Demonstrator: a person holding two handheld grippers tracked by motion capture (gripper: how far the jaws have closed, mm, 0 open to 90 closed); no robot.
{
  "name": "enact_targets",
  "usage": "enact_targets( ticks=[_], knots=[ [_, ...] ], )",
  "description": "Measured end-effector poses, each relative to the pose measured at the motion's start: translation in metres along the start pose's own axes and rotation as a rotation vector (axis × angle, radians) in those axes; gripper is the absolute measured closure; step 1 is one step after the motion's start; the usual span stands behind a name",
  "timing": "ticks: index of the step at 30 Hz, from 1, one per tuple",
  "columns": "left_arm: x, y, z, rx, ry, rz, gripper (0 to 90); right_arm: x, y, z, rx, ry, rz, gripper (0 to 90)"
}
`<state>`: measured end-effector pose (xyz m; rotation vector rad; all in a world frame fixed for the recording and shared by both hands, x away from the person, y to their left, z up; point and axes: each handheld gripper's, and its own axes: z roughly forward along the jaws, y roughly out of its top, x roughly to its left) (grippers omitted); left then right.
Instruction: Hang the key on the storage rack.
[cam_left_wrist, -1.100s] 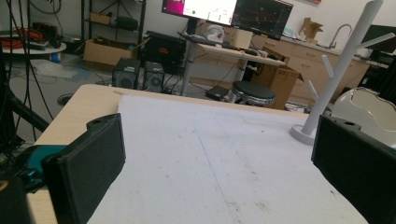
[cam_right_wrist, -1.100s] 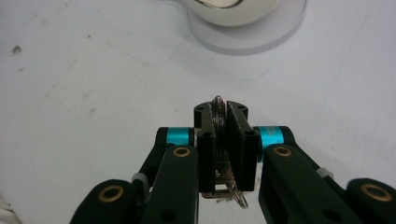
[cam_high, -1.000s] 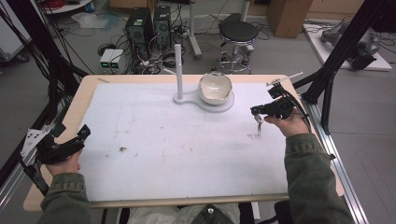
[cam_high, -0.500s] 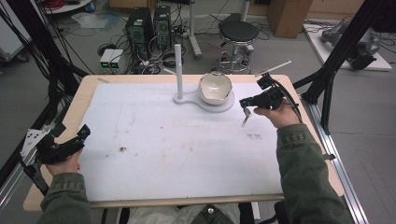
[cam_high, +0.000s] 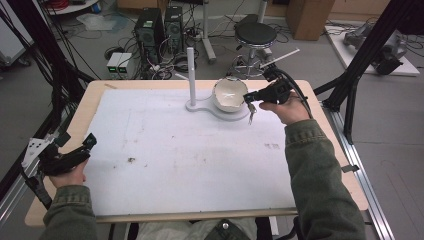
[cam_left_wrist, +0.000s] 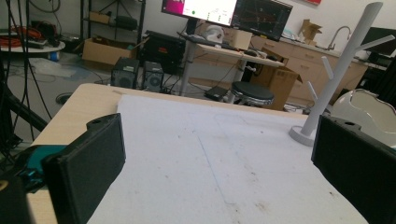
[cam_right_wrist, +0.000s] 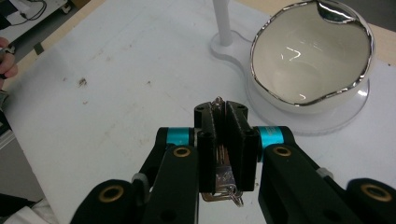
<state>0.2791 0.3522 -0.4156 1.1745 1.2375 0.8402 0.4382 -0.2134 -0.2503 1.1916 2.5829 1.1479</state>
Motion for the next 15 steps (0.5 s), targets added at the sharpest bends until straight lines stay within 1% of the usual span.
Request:
enact_targets(
  ticks=[3, 4, 5, 6, 7, 9, 10, 12, 13, 15],
  knots=[
    [0.0, 0.0, 0.0, -0.001, -0.001, 0.0, 3.3, 0.0, 0.004, 0.002, -0.006, -0.002, -0.007, 82.8],
    [0.0, 0.0, 0.0, 0.0, -0.002, 0.0, 3.3, 0.001, 0.006, 0.002, -0.001, 0.004, -0.003, 82.8],
    [0.0, 0.0, 0.0, 0.0, 0.0, 0.0, 3.3, 0.002, 0.011, 0.003, -0.007, 0.02, -0.013, 82.8],
    [0.0, 0.0, 0.0, 0.001, -0.002, 0.0, 3.3, 0.002, 0.011, 0.003, -0.007, 0.02, -0.013, 82.8],
    [0.0, 0.0, 0.0, -0.001, -0.002, -0.001, 3.3, 0.002, 0.016, 0.005, -0.013, 0.032, -0.015, 82.8],
    [0.0, 0.0, 0.0, 0.001, 0.0, 0.0, 3.3, 0.003, 0.018, 0.005, -0.012, 0.031, -0.015, 82.7],
    [0.0, 0.0, 0.0, 0.0, 0.0, -0.003, 3.3, 0.004, 0.024, 0.006, -0.015, 0.034, -0.016, 82.8],
    [0.0, 0.0, 0.0, 0.002, 0.0, -0.002, 3.3, 0.005, 0.026, 0.006, -0.012, 0.032, -0.017, 82.7],
    [0.0, 0.0, 0.0, 0.001, -0.002, -0.002, 3.3, 0.007, 0.03, 0.007, -0.017, 0.041, -0.018, 82.7],
    [0.0, 0.0, 0.0, -0.001, -0.002, -0.004, 3.3, 0.007, 0.032, 0.008, -0.02, 0.044, -0.025, 82.8]
  ],
)
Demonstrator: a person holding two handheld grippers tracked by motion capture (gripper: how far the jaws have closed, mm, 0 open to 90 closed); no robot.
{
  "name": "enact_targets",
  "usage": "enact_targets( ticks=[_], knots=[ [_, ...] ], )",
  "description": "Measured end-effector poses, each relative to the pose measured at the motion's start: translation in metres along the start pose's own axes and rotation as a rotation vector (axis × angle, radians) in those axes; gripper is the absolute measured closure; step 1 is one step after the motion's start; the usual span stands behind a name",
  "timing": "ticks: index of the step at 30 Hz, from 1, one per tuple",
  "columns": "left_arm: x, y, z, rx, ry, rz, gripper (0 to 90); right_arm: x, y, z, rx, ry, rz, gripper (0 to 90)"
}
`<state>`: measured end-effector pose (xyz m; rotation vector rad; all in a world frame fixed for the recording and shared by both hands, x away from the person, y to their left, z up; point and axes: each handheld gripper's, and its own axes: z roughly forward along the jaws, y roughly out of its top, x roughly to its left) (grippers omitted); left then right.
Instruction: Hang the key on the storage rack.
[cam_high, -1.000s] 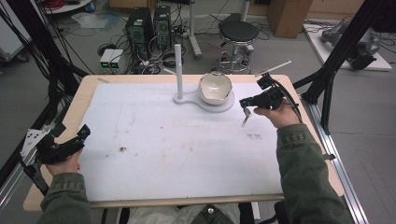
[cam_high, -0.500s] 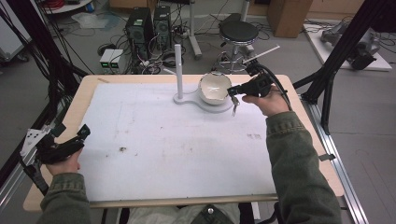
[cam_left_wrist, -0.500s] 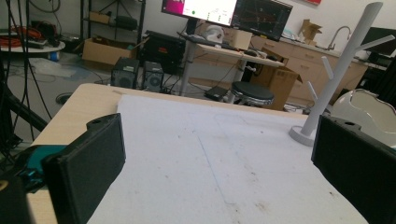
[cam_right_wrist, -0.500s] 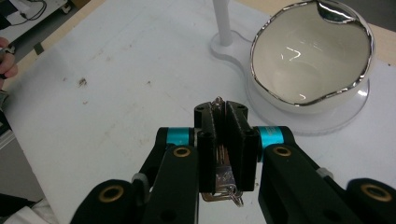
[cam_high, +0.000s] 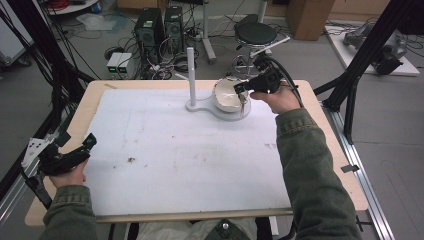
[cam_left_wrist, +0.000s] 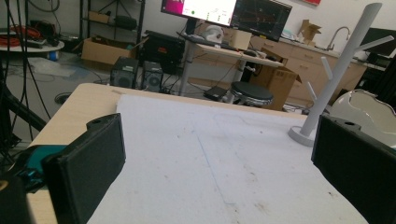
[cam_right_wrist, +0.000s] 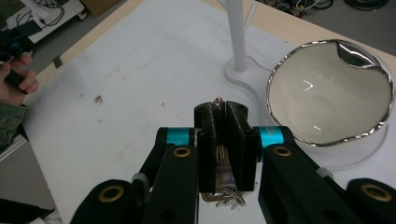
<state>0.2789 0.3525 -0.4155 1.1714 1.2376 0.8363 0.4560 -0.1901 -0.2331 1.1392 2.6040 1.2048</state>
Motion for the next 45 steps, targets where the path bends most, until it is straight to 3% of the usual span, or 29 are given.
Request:
enact_targets(
  ticks=[15, 20, 26, 32, 45],
  knots=[
    [0.001, 0.0, 0.0, -0.006, -0.004, -0.013, 3.3, 0.012, 0.031, 0.015, 0.018, 0.014, -0.018, 82.7],
    [0.002, 0.0, 0.0, -0.005, -0.003, -0.017, 3.3, 0.019, 0.043, 0.02, 0.019, 0.03, -0.043, 82.7],
    [0.002, 0.0, 0.001, -0.009, -0.007, -0.02, 3.3, 0.024, 0.057, 0.029, 0.04, 0.052, -0.041, 82.7],
    [0.002, 0.0, 0.001, -0.008, -0.004, -0.024, 3.3, 0.027, 0.068, 0.032, 0.026, 0.068, -0.06, 82.7],
    [0.004, -0.001, 0.001, -0.013, -0.004, -0.033, 3.3, 0.033, 0.091, 0.047, 0.025, 0.077, -0.051, 82.7]
  ],
)
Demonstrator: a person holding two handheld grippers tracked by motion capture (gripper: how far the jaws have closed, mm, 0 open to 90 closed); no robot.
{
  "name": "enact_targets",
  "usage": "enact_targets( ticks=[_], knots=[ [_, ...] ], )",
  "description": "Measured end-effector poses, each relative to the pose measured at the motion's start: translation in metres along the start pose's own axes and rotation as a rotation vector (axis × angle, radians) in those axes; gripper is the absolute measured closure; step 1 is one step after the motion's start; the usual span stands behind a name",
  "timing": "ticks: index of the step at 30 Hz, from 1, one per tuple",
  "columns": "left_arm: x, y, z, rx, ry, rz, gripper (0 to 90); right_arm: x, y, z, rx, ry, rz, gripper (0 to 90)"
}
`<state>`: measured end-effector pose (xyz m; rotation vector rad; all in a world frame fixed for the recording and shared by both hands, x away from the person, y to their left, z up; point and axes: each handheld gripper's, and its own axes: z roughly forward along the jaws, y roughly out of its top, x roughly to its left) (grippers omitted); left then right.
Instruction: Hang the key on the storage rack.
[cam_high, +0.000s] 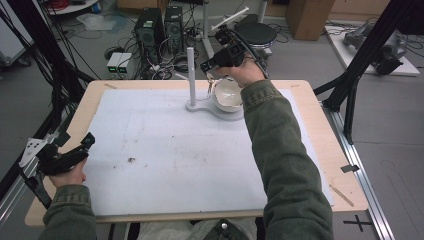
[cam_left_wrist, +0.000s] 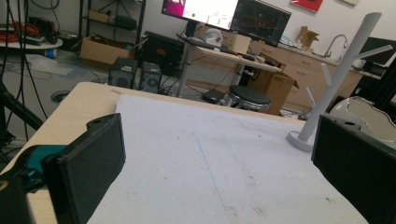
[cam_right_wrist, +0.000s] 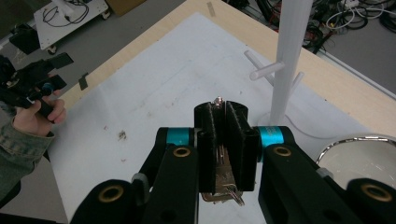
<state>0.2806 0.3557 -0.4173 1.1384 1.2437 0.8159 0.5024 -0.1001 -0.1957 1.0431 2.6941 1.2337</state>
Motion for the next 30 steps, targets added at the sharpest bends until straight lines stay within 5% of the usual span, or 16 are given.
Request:
enact_targets(
  ticks=[30],
  knots=[
    [0.0, -0.002, 0.003, 0.016, -0.013, -0.009, 3.3, -0.008, 0.047, 0.047, -0.015, -0.007, -0.014, 82.5]
  ],
)
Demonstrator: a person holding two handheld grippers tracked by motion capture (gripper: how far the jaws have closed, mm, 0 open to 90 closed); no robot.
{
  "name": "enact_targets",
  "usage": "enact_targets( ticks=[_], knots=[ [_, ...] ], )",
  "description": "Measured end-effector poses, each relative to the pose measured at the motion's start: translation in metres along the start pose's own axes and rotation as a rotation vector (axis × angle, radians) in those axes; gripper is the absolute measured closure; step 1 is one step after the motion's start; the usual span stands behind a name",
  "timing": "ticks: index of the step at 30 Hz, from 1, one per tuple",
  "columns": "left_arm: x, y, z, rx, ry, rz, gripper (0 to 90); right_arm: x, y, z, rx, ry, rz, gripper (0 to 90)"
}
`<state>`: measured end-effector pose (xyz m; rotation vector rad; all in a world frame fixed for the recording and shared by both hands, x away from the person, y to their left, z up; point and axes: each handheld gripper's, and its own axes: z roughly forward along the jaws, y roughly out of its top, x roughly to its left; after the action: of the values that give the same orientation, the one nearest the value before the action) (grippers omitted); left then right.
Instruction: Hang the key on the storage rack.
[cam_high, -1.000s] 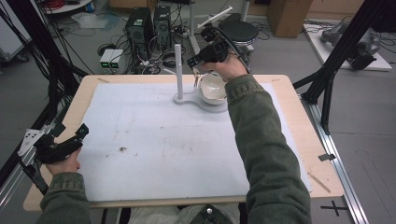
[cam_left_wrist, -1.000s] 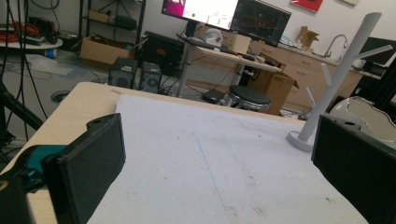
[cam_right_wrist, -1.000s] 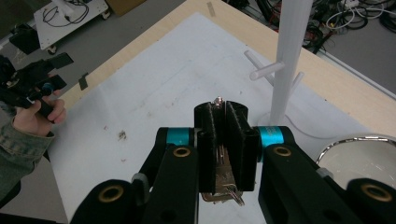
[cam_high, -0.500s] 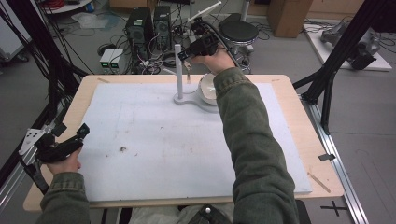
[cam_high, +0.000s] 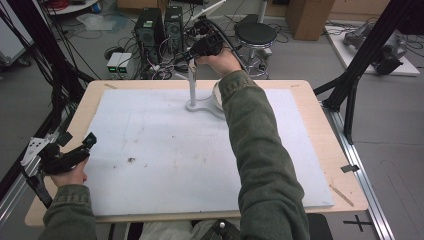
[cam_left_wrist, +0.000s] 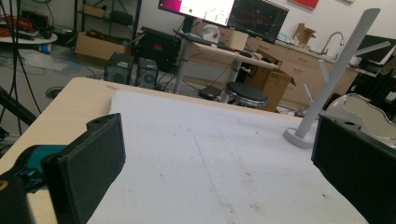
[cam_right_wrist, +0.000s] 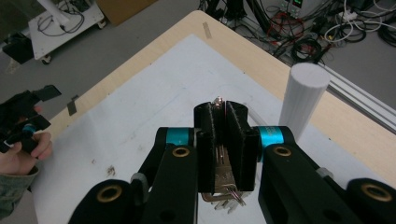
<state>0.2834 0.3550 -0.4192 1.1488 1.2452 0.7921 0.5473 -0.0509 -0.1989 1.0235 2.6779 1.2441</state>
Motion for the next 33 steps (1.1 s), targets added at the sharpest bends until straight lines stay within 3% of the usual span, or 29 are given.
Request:
enact_targets(
  ticks=[14, 17, 22, 24, 27, 28, 30, 33],
  knots=[
    [0.002, 0.0, 0.001, 0.004, 0.003, -0.004, 3.3, -0.023, 0.001, 0.023, -0.031, 0.007, 0.036, 82.3],
    [0.002, 0.0, 0.001, 0.004, 0.003, -0.004, 3.3, -0.023, 0.001, 0.024, -0.044, 0.0, 0.029, 82.9],
    [0.002, -0.001, 0.001, 0.006, -0.004, -0.003, 3.3, -0.017, 0.001, 0.022, -0.034, -0.049, -0.028, 80.6],
    [0.002, -0.001, 0.001, 0.003, -0.005, -0.002, 3.3, -0.015, 0.0, 0.02, -0.056, -0.028, -0.033, 64.1],
    [0.002, -0.001, 0.001, 0.005, -0.005, -0.002, 3.3, -0.007, -0.001, 0.011, -0.088, -0.01, -0.068, 46.1],
    [0.001, -0.001, 0.001, 0.005, -0.006, -0.003, 3.3, -0.007, -0.001, 0.011, -0.088, -0.01, -0.068, 46.1],
    [0.001, -0.001, 0.001, 0.004, -0.005, -0.001, 3.3, -0.004, -0.003, 0.004, -0.088, -0.001, -0.058, 36.1],
    [0.001, 0.0, 0.001, 0.008, -0.004, -0.005, 3.3, -0.001, -0.008, -0.006, -0.076, -0.042, -0.055, 20.9]
  ],
)
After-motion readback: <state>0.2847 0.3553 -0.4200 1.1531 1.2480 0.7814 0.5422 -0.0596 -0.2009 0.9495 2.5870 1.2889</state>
